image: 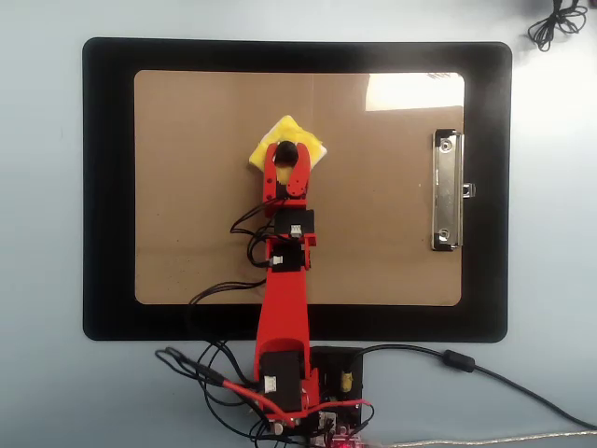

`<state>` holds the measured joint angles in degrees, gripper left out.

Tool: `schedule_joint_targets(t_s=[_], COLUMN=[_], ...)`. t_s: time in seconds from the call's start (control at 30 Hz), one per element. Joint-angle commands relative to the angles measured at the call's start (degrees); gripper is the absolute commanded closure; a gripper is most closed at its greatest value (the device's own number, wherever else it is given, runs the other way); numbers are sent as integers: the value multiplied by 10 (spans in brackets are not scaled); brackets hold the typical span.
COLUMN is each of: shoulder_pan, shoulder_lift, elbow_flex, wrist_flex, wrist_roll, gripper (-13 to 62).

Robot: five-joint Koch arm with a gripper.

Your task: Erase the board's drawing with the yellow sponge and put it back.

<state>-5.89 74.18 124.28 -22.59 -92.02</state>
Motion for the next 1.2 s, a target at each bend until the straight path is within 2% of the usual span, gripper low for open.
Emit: schedule_joint_targets(t_s=[0.0,0.17,0.23,0.27,0.37,0.5,0.6,0.73,0.9,0.97,1.03,1.17], shoulder_pan=[-11,-14,-8,-3,33,41,45,77,86,83,81,69], shoulder_lift=[95,375,464,475,398,209,132,156,340,374,352,190], elbow_flex=[108,358,416,418,379,223,157,203,373,389,374,233], wrist_flex=[0,7,10,11,4,-5,-19,-38,-53,-51,-53,-57], wrist_roll=[-12,-8,-7,-4,-4,-8,-9,-8,-4,-4,-8,-10], gripper=[574,574,574,574,574,574,574,574,574,574,574,574])
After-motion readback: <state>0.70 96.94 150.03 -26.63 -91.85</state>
